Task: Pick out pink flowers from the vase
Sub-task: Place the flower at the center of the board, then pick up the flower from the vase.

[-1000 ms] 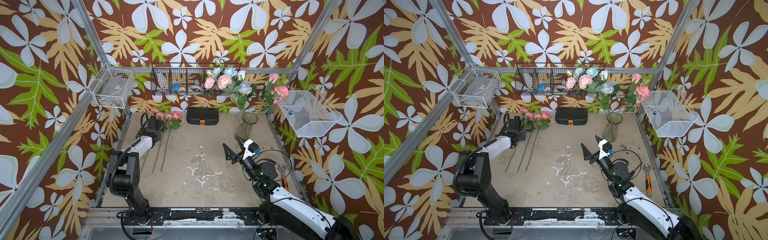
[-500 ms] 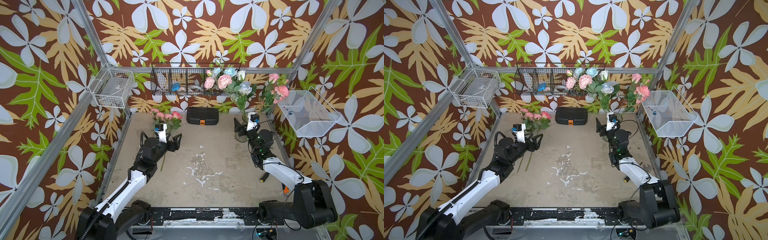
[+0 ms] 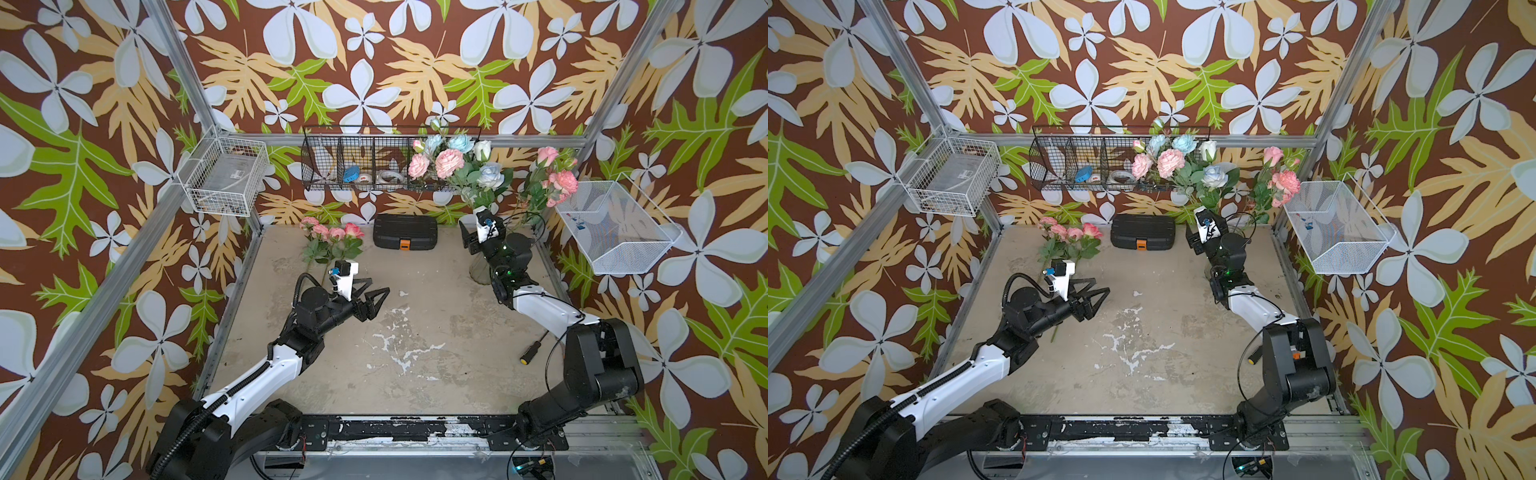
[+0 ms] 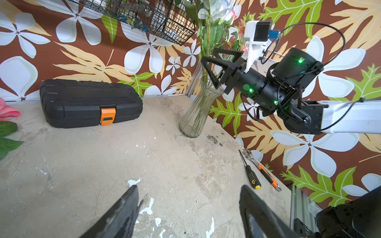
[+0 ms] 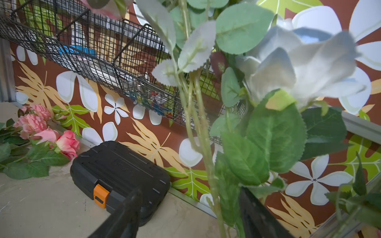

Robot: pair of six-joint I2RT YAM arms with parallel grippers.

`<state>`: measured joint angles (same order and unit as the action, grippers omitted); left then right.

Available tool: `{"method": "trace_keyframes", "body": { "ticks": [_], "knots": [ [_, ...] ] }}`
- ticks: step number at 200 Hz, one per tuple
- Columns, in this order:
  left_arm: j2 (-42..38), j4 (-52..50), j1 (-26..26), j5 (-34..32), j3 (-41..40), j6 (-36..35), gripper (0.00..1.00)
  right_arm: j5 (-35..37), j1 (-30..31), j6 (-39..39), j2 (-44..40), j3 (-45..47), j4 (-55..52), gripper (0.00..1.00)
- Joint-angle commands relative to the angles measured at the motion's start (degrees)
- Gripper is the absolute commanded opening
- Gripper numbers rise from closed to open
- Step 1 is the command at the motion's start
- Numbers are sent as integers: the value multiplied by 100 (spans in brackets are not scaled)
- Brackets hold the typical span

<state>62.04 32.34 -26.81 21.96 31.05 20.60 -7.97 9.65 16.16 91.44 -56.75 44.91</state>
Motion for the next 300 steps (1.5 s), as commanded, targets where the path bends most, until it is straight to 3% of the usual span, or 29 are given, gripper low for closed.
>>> {"method": "trace_keyframes", "body": {
  "ticks": [1,46,152,196,247,300],
  "knots": [
    [26,221,-9,125,50,-115,78,214,-6,176,50,-75,179,73],
    [137,159,-9,130,97,-154,77,281,-57,295,311,-486,19,72],
    [148,150,-9,186,-11,-145,77,-196,-182,563,709,-996,-157,46],
    [193,218,-10,256,-11,-78,77,-292,-275,599,861,-1160,-246,52],
    [230,237,-9,269,-4,-27,77,-448,-356,612,1008,-1321,-292,36],
    [312,230,-9,266,31,-30,77,-673,-356,673,852,-1233,-241,28]
  ]
}}
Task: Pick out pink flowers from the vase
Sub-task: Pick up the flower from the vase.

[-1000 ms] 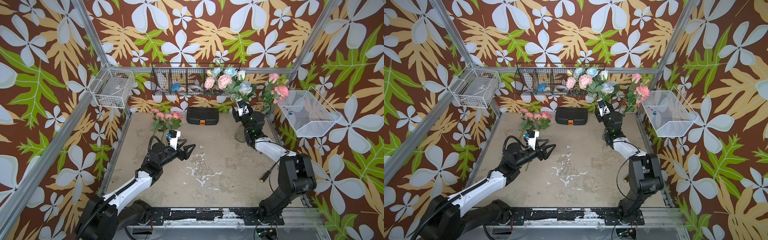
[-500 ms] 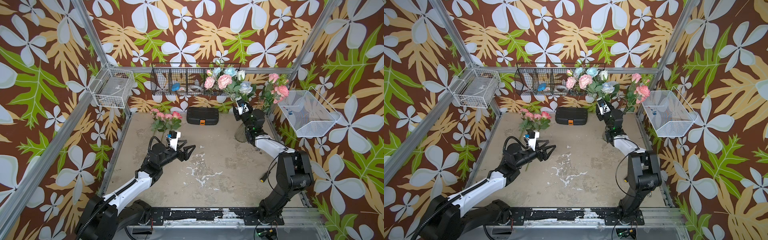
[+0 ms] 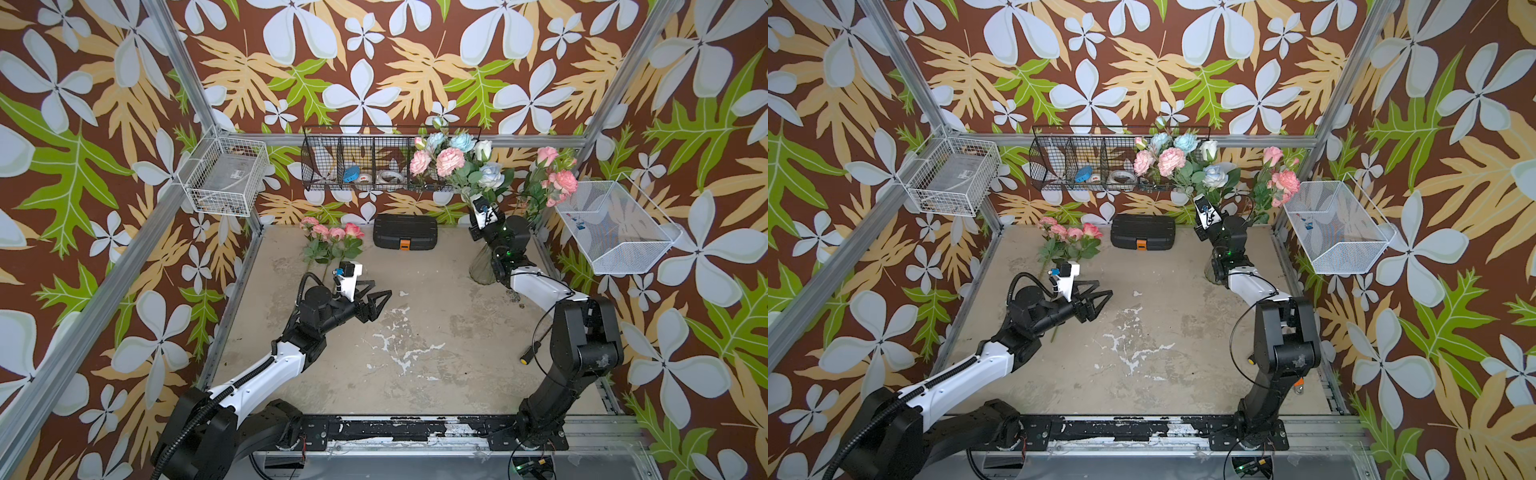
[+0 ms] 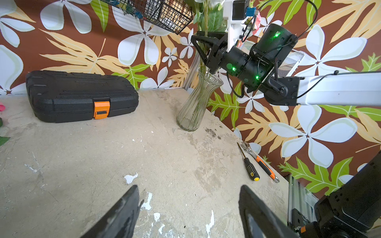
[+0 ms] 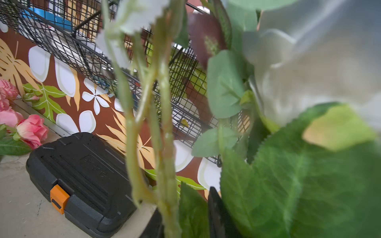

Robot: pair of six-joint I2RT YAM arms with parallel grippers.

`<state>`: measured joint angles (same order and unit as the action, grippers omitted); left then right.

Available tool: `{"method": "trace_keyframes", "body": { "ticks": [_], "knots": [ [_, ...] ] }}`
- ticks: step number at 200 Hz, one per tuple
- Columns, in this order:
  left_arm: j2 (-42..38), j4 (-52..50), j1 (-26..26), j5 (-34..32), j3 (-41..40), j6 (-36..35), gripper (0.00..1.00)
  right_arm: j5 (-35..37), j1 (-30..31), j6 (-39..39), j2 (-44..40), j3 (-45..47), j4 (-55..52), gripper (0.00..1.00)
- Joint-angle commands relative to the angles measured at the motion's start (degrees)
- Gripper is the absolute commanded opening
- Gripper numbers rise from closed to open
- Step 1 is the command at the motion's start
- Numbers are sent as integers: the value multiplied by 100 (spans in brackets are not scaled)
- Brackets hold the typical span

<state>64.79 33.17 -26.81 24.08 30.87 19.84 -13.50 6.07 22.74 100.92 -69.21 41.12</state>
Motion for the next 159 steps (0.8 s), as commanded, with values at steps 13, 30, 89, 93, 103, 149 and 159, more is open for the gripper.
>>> {"method": "trace_keyframes", "body": {
  "ticks": [13,30,89,93,103,149,159],
  "knots": [
    [67,146,-9,72,67,48,77,-156,1,52,-142,17,98,25],
    [94,124,-9,85,90,47,77,-155,0,91,-186,43,92,22],
    [77,96,-9,80,86,56,77,-200,-14,169,-237,47,25,16],
    [77,83,-9,79,86,56,77,-206,-16,162,-256,56,27,16],
    [85,94,-9,78,87,57,77,-206,-9,160,-307,95,42,16],
    [228,122,-9,110,145,155,77,-293,-12,147,-565,244,2,11],
    [250,137,-12,140,161,161,77,-323,-10,168,-628,284,-25,9]
  ]
}}
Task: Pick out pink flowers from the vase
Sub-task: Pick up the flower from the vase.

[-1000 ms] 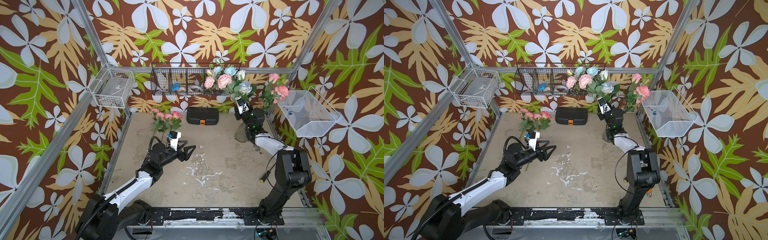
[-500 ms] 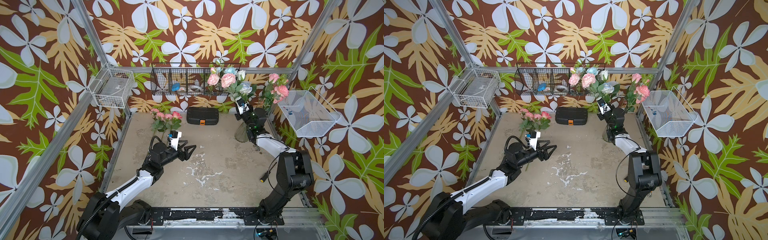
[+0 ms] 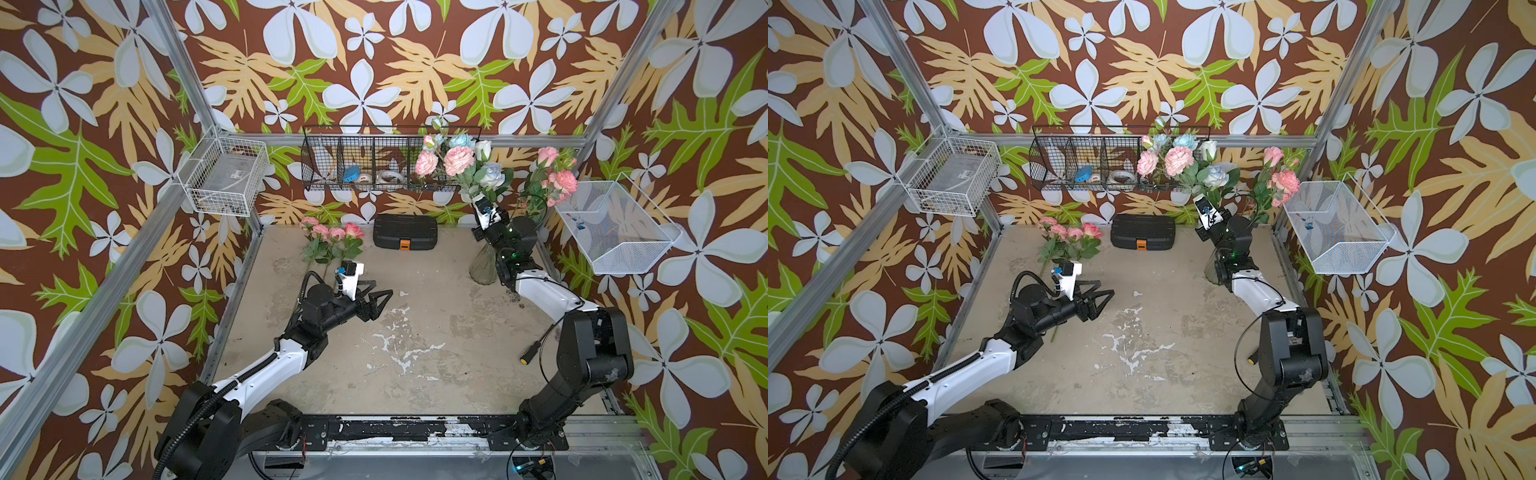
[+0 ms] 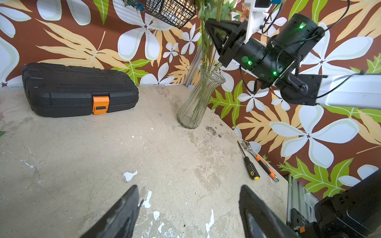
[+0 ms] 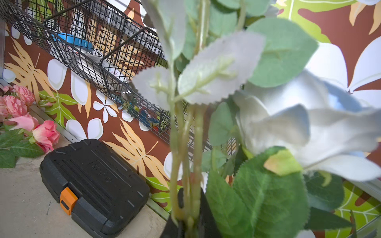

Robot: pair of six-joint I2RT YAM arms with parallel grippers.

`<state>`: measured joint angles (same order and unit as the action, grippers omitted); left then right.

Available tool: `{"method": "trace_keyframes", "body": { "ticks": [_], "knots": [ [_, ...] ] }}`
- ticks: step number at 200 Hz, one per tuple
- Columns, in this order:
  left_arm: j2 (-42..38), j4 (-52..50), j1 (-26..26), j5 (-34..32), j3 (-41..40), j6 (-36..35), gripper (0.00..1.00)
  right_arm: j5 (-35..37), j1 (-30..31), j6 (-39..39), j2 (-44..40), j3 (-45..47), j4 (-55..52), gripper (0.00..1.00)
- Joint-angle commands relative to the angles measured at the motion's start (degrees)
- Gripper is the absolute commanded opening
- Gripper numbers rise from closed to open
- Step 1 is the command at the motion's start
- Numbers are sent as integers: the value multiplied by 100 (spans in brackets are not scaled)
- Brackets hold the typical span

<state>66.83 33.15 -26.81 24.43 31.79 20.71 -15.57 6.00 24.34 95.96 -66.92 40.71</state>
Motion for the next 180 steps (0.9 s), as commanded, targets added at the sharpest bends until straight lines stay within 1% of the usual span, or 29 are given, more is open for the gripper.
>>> {"method": "trace_keyframes", "body": {
  "ticks": [1,25,87,115,180],
  "knots": [
    [48,139,-15,110,76,74,77,-118,-3,9,-136,55,16,9],
    [58,139,-9,107,73,91,77,-113,-6,39,-231,130,-9,6],
    [58,135,-9,98,82,117,77,-182,-19,42,-447,144,-120,5],
    [65,167,-9,103,98,126,77,-304,-39,-55,-730,144,-285,3],
    [129,166,-10,142,170,104,77,-771,-99,-171,-1543,30,-867,2]
  ]
}}
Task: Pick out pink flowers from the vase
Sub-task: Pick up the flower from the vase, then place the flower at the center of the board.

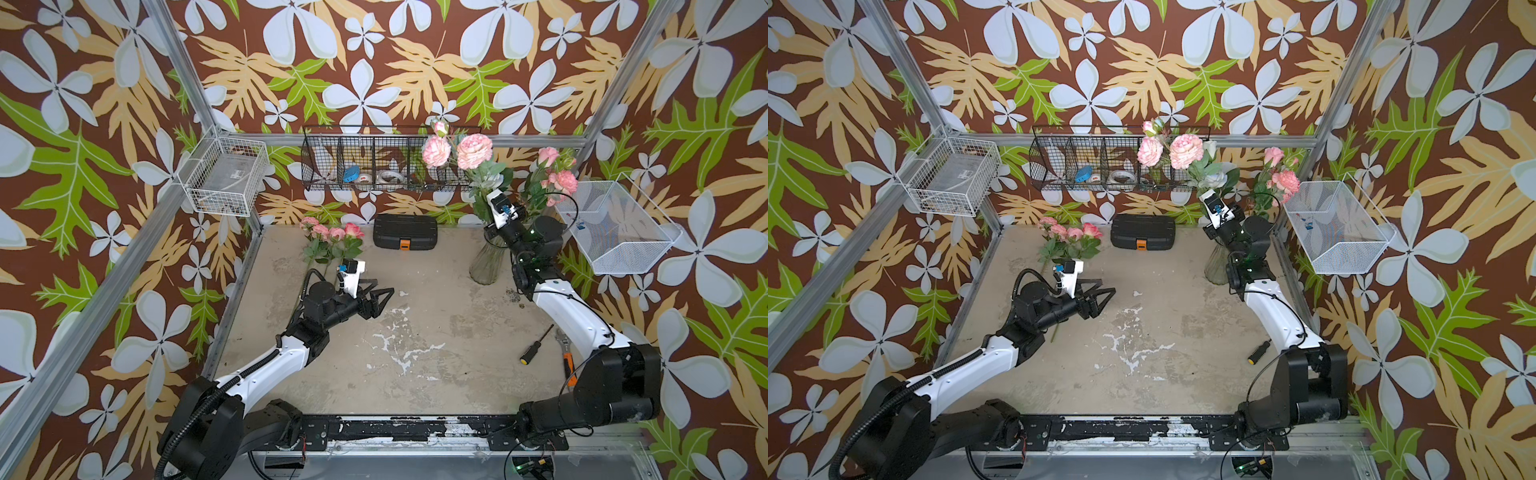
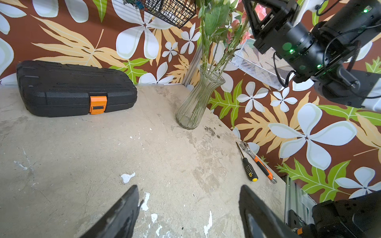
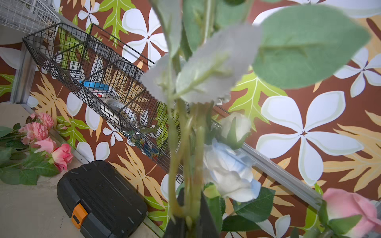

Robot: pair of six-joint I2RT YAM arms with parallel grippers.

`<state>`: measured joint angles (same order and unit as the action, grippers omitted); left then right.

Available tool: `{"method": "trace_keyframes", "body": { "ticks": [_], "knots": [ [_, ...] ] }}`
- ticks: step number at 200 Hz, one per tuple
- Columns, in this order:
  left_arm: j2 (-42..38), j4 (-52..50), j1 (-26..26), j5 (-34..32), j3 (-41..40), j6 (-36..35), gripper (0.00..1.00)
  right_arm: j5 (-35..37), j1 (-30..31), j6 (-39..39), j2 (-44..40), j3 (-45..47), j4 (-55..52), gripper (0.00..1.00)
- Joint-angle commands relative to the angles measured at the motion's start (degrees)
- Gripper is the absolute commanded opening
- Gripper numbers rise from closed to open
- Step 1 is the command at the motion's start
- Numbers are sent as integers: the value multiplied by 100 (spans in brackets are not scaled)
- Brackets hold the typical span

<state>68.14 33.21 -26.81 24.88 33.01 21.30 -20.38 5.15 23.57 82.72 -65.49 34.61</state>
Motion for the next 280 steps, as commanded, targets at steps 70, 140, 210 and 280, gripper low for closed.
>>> {"method": "trace_keyframes", "body": {
  "ticks": [70,140,210,280],
  "knots": [
    [-229,469,-11,212,161,-49,78,-958,-12,-818,-655,-1306,-1642,0],
    [-622,1858,-12,503,103,-171,82,-3181,13,-2786,-416,-2441,-2104,0],
    [76,3753,-25,1671,92,712,89,-2801,1525,-3822,-624,-763,-877,0],
    [729,3918,-169,1936,605,514,92,-2686,2363,-4836,-455,-137,348,0]
  ]
}}
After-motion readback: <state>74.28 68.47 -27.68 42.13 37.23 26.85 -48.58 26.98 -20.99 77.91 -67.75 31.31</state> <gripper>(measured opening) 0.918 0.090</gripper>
